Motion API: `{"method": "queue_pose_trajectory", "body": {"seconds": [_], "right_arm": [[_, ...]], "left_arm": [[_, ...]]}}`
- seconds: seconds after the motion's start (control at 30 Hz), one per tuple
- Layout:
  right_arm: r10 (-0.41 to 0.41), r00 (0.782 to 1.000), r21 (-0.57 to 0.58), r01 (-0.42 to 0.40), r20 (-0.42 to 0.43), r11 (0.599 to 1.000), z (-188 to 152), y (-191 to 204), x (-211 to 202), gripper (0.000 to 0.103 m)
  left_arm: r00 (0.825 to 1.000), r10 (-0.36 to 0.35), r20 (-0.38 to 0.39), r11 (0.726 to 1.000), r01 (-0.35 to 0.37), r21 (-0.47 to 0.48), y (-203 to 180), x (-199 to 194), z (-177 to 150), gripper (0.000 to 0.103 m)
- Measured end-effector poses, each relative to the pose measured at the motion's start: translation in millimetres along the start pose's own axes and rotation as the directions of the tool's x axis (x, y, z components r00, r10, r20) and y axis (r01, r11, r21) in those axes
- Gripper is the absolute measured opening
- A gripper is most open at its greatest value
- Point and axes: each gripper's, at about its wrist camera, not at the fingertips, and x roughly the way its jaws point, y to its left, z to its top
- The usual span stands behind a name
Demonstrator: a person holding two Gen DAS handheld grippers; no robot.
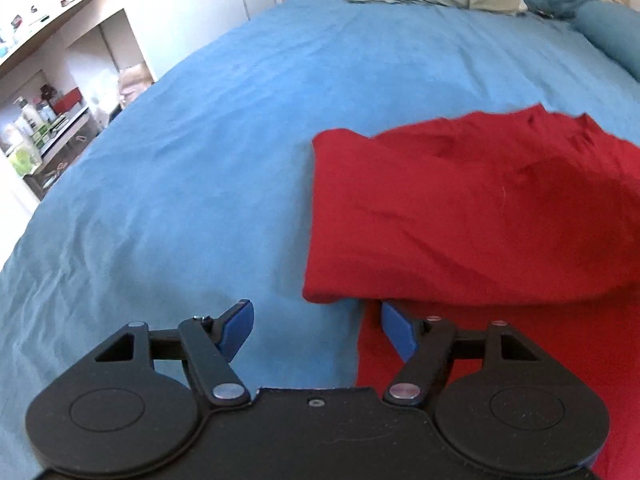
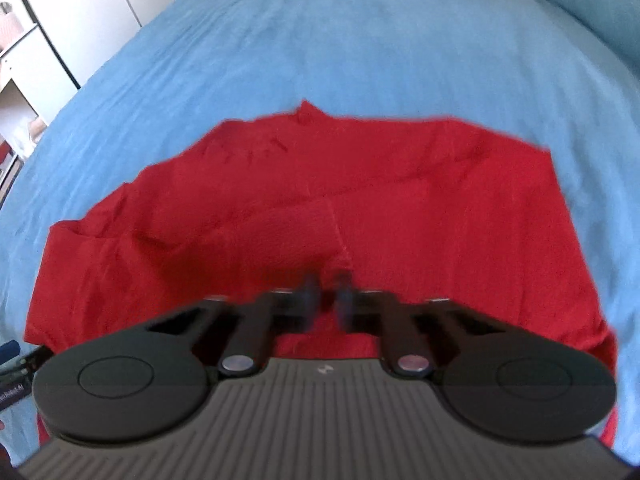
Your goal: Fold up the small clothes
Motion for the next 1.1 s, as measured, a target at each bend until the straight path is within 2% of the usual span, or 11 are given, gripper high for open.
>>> {"method": "queue_pose_trajectory", "body": {"seconds": [0.17,0.3,0.4,0.57,0.77,0.8,0.87,0.9,0.93,1.0,1.1], "right_arm": [[-0.011,0.989,-0.028,0.015,0.15,0.999,43,-6,-49,0.02],[-0.079,0.981,0.038,0.073,0.178,0.997,58,-41,-75,0.02],[-0.162,0.976,0.071,0.153,0.145,0.986,47,-72,-72,0.02],[-0.133,0.984,0.126,0.118,0.116,0.985,21,-111,-58,0.02],[-0.118,0.993,0.054,0.117,0.006,0.992,-10,-113,-29,0.024],[-0.118,0.993,0.049,0.118,-0.002,0.992,-12,-113,-27,0.028],[-0.116,0.993,0.047,0.115,0.006,0.992,-17,-112,-34,0.061],[-0.115,0.993,0.044,0.113,0.036,0.993,-18,-110,-41,0.089],[-0.103,0.991,0.03,0.101,0.081,0.994,-21,-107,-51,0.102],[-0.068,0.989,-0.033,0.073,0.134,0.997,-24,-97,-63,0.103],[-0.048,0.991,-0.111,0.063,0.128,0.992,-24,-81,-56,0.103]], "left_arm": [[0.998,-0.049,0.031,0.998,0.048,0.038,-8,6,10,0.076],[0.997,-0.056,0.044,0.997,0.053,0.059,-17,17,22,0.076],[0.996,-0.084,0.041,0.995,0.082,0.048,-16,20,24,0.069],[0.993,-0.118,0.026,0.989,0.115,0.089,-14,15,16,0.043],[0.996,-0.093,-0.005,0.991,0.094,0.097,-9,8,9,0.036],[0.996,-0.092,-0.008,0.991,0.093,0.094,-9,4,11,0.036],[0.994,-0.111,0.01,0.99,0.11,0.083,-8,-9,13,0.04],[0.991,-0.128,0.027,0.989,0.126,0.08,-8,-16,14,0.051],[0.987,-0.151,0.053,0.986,0.146,0.081,-9,-26,16,0.057],[0.977,-0.19,0.101,0.979,0.18,0.099,-16,-39,22,0.067],[0.965,-0.24,0.11,0.966,0.225,0.131,-35,-40,33,0.067]]}}
